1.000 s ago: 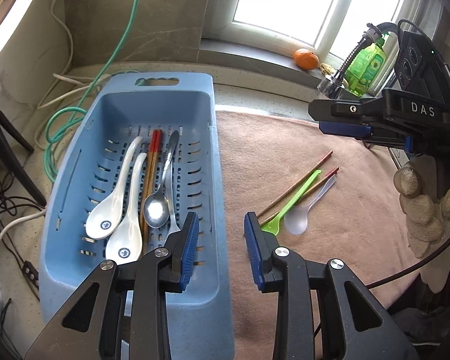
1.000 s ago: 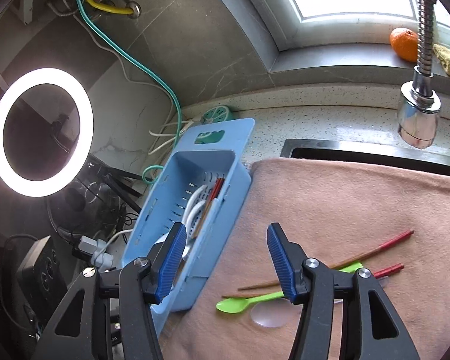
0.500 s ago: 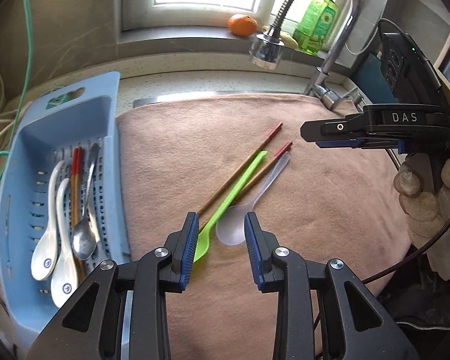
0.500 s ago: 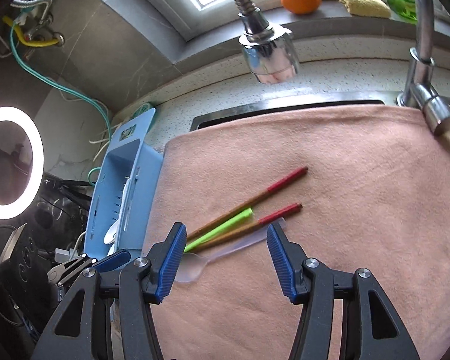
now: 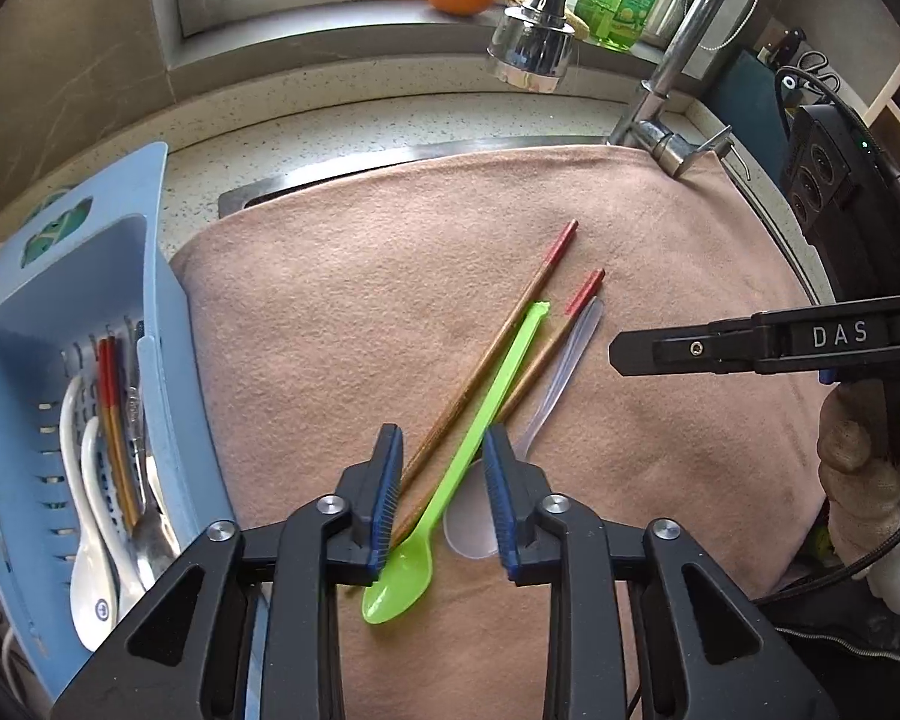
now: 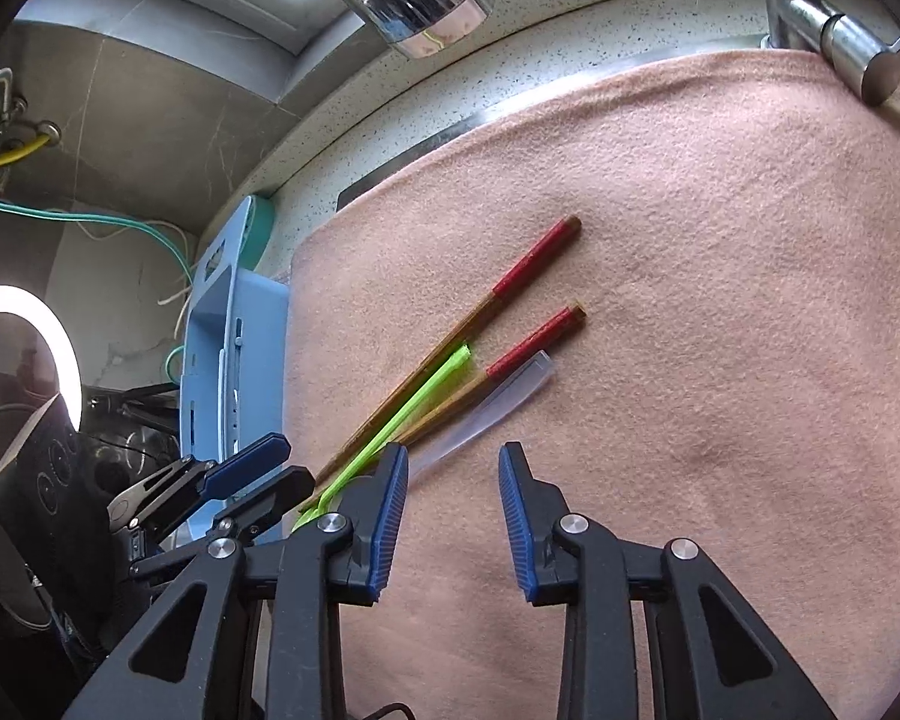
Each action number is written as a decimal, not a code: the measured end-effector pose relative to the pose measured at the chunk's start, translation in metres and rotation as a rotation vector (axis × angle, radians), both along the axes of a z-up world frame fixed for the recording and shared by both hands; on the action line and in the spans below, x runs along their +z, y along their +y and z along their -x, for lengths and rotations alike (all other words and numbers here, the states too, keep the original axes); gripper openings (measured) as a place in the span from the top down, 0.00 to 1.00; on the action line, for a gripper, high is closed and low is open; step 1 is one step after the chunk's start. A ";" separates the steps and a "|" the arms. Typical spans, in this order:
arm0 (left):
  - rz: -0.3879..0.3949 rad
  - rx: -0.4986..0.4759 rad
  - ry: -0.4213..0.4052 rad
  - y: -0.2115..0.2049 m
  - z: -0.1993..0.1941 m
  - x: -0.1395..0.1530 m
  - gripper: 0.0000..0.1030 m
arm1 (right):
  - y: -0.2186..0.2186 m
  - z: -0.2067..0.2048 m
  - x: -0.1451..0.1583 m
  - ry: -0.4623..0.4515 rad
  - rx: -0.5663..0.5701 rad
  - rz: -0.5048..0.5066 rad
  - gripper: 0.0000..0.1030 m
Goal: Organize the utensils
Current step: 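Move the right tool to the clear plastic spoon and close on it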
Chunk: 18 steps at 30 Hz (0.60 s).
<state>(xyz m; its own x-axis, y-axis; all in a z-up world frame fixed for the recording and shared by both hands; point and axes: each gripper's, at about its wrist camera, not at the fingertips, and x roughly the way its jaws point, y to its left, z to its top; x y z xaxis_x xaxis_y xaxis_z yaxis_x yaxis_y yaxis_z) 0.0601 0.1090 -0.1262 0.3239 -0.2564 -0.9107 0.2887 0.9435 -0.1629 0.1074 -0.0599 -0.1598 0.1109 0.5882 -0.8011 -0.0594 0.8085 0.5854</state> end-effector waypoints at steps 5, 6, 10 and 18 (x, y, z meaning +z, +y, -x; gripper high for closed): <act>-0.012 -0.042 0.039 -0.002 -0.003 -0.006 0.82 | 0.011 -0.002 -0.011 0.032 -0.004 -0.009 0.74; -0.027 -0.039 0.047 -0.002 -0.004 -0.009 0.82 | 0.013 -0.002 -0.014 0.040 -0.004 -0.009 0.74; -0.040 -0.065 0.107 -0.004 -0.006 -0.022 0.82 | 0.020 -0.002 -0.024 0.076 -0.003 -0.024 0.74; -0.087 -0.140 0.132 -0.036 0.008 -0.033 0.81 | 0.027 -0.008 -0.027 0.067 0.001 -0.005 0.80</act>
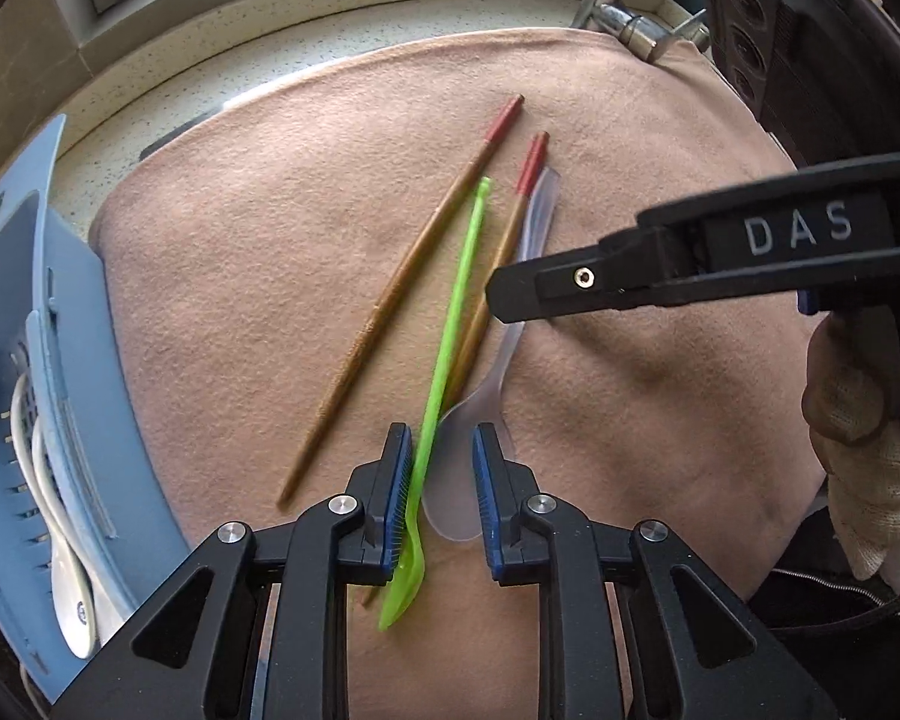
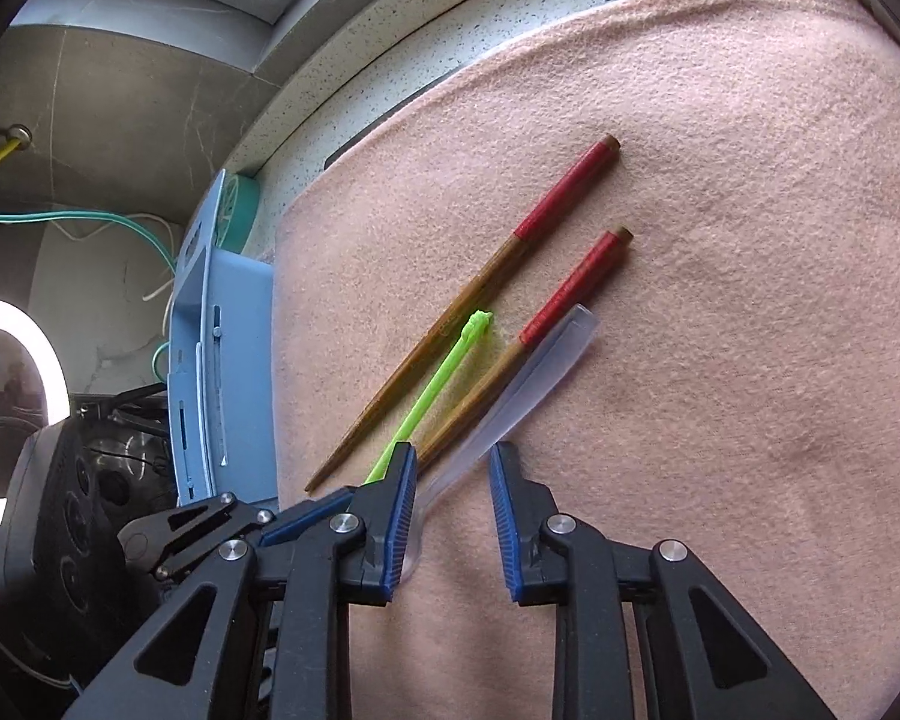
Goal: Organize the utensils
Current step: 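Move the right tool to the clear plastic spoon and close on it, then lift the clear plastic spoon with the right gripper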
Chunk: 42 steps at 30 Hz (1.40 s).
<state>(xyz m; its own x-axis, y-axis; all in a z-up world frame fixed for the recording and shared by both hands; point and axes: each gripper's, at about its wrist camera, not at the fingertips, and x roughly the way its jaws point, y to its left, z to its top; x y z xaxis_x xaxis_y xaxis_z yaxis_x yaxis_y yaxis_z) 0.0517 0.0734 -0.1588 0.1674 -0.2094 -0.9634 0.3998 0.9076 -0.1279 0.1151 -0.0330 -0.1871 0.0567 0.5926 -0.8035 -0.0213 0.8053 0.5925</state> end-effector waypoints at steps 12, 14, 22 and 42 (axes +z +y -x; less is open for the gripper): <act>0.148 0.049 0.031 -0.037 0.022 -0.002 0.81 | -0.017 0.000 0.004 -0.020 0.074 0.071 0.89; 0.197 0.066 0.035 -0.047 0.025 -0.003 0.81 | -0.025 0.001 0.005 -0.032 0.092 0.096 0.90; 0.232 0.119 0.019 -0.066 0.030 -0.004 0.81 | -0.054 -0.001 0.008 -0.058 0.118 0.163 0.93; 0.147 0.170 0.022 -0.047 0.009 -0.003 0.82 | -0.056 0.009 0.008 -0.074 0.144 0.144 0.91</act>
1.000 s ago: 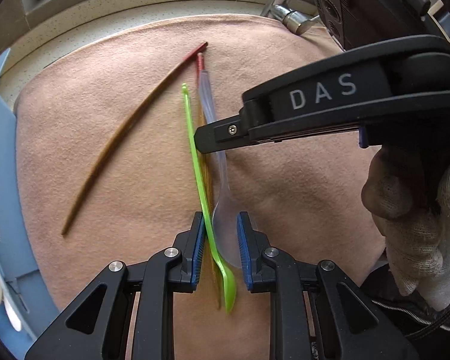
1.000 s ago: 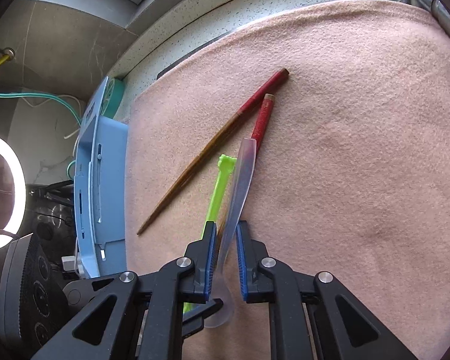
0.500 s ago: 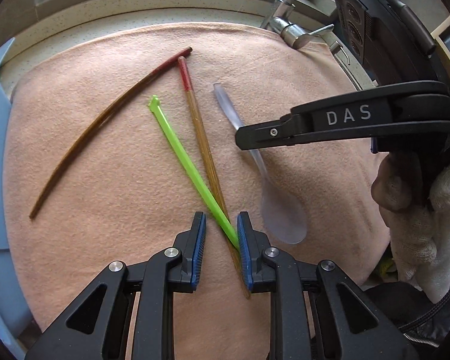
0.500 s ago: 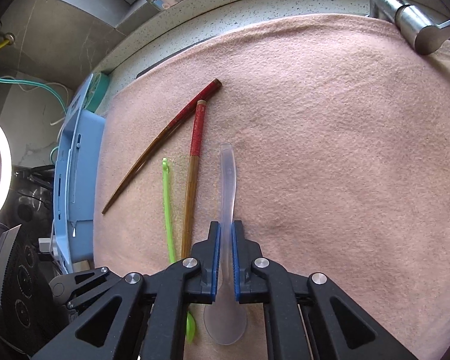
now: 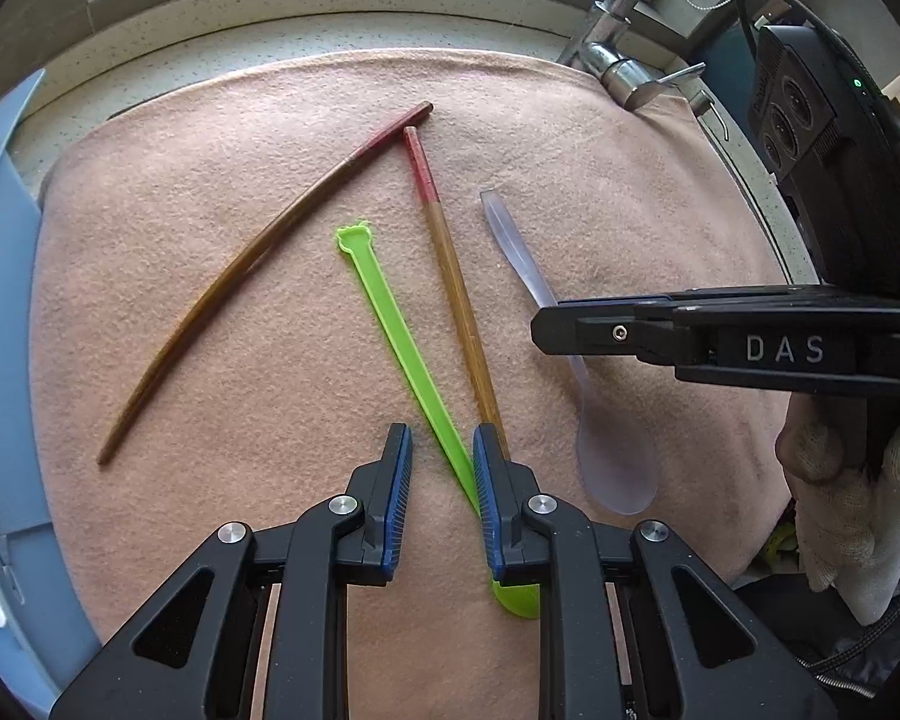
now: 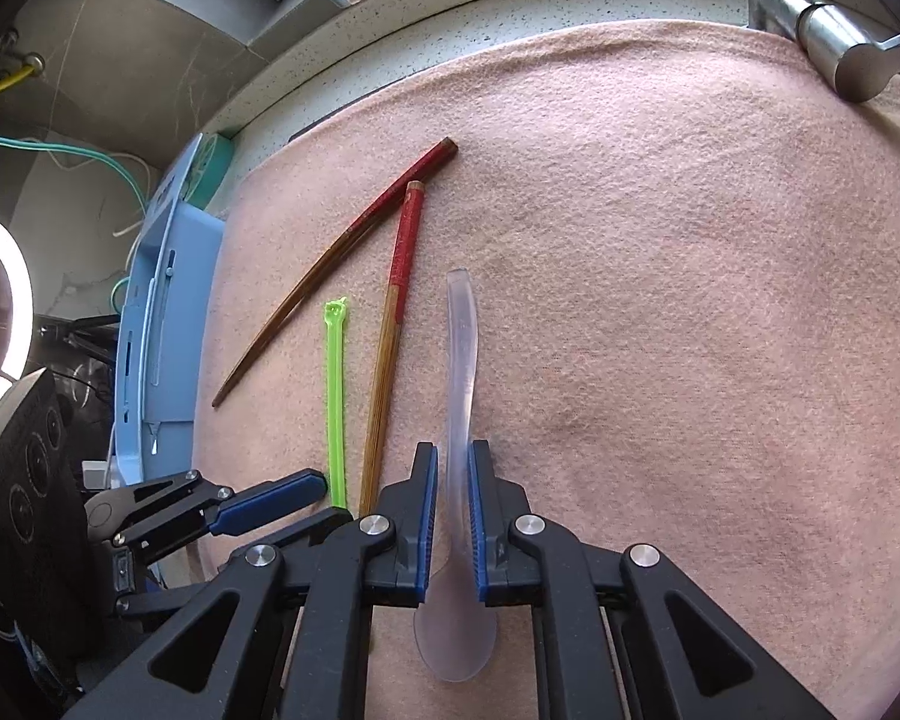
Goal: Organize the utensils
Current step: 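Lift the clear plastic spoon with the right gripper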
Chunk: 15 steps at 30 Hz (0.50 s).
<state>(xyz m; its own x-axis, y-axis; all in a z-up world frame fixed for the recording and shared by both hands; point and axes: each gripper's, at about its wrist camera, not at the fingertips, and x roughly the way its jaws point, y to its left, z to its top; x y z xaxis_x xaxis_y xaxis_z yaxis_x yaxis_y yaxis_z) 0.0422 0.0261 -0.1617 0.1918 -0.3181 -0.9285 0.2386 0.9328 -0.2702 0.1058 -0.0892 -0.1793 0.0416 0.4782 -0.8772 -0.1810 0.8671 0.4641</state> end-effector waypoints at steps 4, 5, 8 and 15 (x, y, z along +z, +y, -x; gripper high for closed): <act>-0.045 -0.020 -0.011 0.002 -0.005 0.000 0.82 | 0.001 0.001 0.000 -0.006 0.002 0.014 0.93; -0.057 -0.024 -0.013 0.003 -0.004 0.001 0.82 | 0.000 0.001 0.000 -0.004 0.001 0.012 0.93; -0.081 -0.036 -0.013 0.007 -0.003 0.002 0.82 | -0.003 0.001 -0.001 0.002 -0.001 0.004 0.93; -0.126 -0.043 -0.038 0.004 -0.004 0.000 0.86 | 0.006 0.005 0.001 -0.031 0.032 0.037 0.93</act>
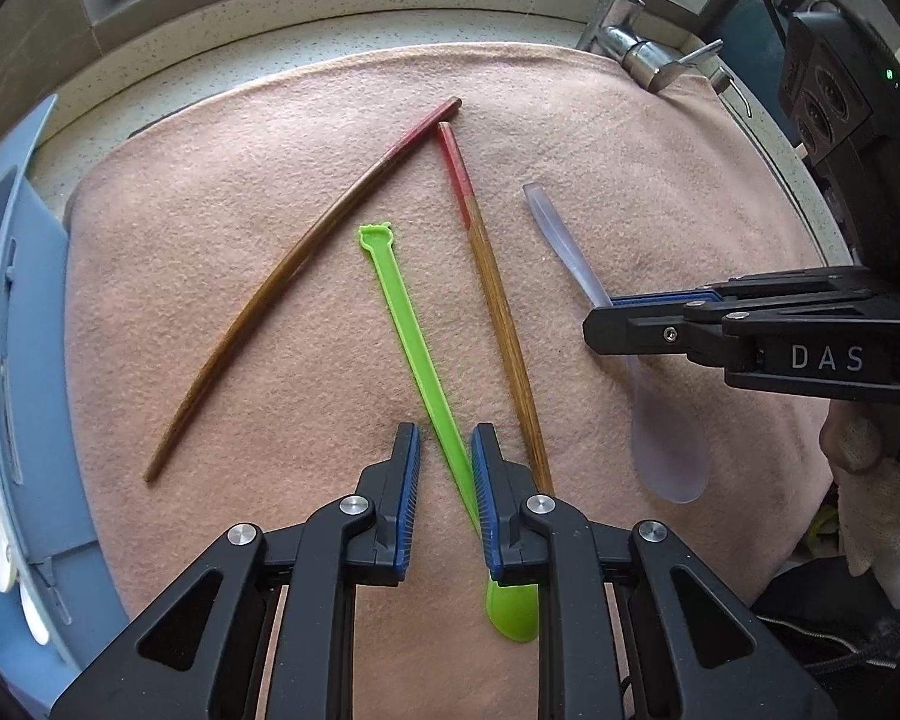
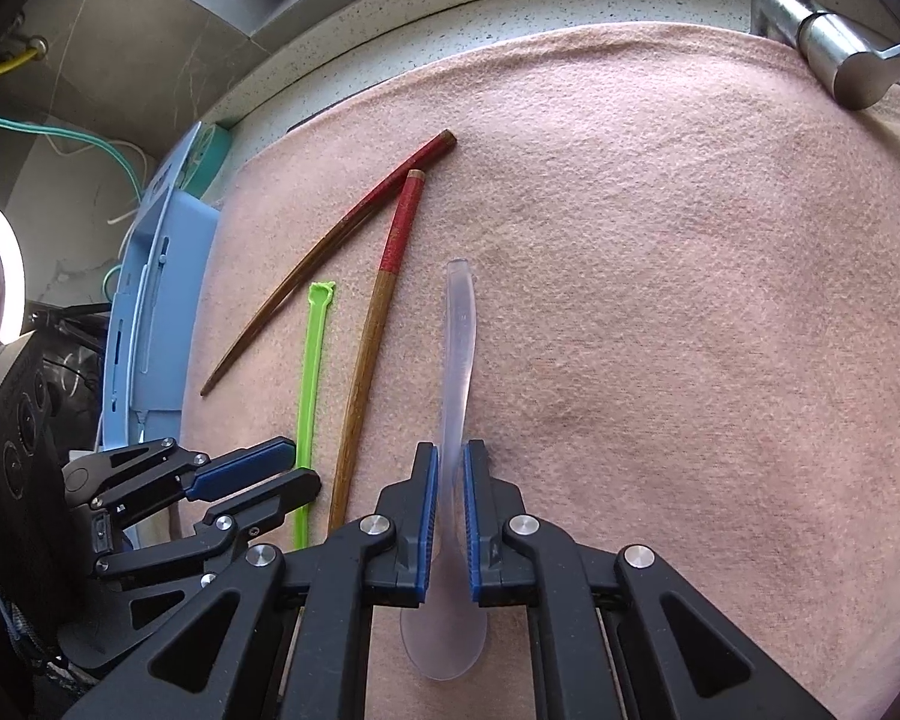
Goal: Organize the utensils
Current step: 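Lift the clear plastic spoon with the right gripper, then close the left gripper on the green plastic spoon and lift it while the right holds the clear spoon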
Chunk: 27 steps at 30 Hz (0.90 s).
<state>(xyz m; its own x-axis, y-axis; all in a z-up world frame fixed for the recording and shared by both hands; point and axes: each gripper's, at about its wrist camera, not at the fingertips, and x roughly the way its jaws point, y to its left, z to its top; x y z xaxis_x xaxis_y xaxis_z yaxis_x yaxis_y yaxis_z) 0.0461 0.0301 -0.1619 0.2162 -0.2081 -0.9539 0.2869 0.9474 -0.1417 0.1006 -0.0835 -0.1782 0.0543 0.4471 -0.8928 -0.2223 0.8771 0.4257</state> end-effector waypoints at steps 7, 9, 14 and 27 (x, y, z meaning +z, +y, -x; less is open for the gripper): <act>0.050 0.072 -0.003 0.007 -0.005 -0.001 0.94 | 0.001 0.003 0.000 -0.029 0.012 0.002 0.93; 0.075 0.095 0.001 0.013 -0.003 -0.001 0.95 | -0.001 0.004 0.001 -0.034 0.009 -0.003 0.94; 0.101 0.172 -0.026 0.019 0.009 0.001 0.95 | -0.006 0.010 0.001 -0.058 -0.019 -0.017 0.94; 0.040 0.205 -0.110 0.009 0.024 0.001 0.95 | -0.012 0.017 0.003 -0.099 -0.079 -0.020 0.95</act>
<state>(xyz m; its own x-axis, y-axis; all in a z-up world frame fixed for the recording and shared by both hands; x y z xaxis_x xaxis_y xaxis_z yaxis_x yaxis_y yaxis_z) 0.0219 0.0389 -0.1611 0.3598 -0.1861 -0.9143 0.1049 0.9818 -0.1586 0.0832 -0.0956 -0.1749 0.1779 0.4551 -0.8725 -0.1945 0.8854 0.4222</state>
